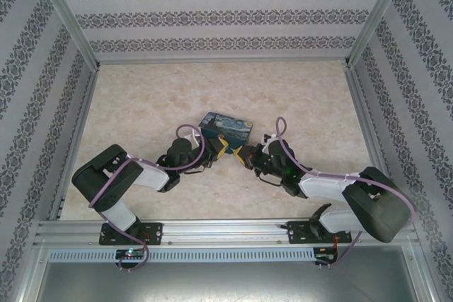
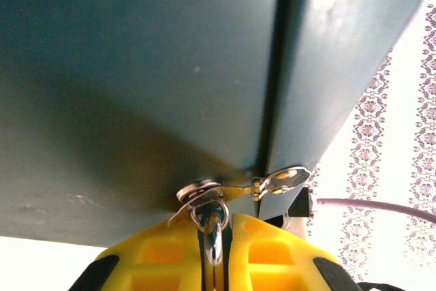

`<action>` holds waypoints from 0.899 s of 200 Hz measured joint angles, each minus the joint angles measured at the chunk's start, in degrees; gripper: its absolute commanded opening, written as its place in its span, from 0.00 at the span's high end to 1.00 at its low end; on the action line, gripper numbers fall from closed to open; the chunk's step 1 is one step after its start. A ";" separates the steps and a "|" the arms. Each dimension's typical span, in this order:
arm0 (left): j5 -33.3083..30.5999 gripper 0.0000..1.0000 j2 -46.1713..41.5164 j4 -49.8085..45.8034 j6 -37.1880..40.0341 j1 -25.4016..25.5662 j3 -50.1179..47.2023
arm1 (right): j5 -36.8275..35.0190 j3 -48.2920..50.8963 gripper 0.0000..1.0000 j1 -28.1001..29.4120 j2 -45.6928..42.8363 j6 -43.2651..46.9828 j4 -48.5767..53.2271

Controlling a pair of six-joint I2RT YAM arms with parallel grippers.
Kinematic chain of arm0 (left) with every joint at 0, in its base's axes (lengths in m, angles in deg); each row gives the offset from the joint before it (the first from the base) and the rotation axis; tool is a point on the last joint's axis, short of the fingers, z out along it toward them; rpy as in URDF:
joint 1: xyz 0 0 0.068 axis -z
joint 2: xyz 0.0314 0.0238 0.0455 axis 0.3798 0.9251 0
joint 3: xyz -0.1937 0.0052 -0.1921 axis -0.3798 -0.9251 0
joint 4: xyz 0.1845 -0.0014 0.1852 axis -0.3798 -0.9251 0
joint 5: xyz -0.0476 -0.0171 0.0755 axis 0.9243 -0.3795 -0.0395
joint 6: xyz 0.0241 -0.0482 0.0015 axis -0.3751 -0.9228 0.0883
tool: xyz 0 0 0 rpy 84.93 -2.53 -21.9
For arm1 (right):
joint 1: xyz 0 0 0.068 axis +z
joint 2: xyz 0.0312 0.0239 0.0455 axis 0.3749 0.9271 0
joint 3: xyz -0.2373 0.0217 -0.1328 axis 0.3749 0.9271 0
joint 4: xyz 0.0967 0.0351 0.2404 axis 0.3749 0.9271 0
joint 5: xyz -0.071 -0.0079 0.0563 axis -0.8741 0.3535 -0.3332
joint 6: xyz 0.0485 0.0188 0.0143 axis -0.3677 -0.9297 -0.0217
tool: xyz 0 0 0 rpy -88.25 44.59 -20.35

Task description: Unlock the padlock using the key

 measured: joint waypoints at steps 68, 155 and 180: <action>0.00 1.00 0.00 0.00 0.00 0.00 0.00 | 0.00 -0.28 1.00 0.00 0.37 0.00 -1.25; 0.00 1.00 -0.42 0.00 0.00 0.00 0.00 | 0.00 -1.51 1.00 0.02 1.97 -0.17 -1.42; 0.00 1.00 -0.72 0.00 0.02 0.00 0.00 | 0.00 -1.66 1.00 0.02 1.97 -0.17 -1.44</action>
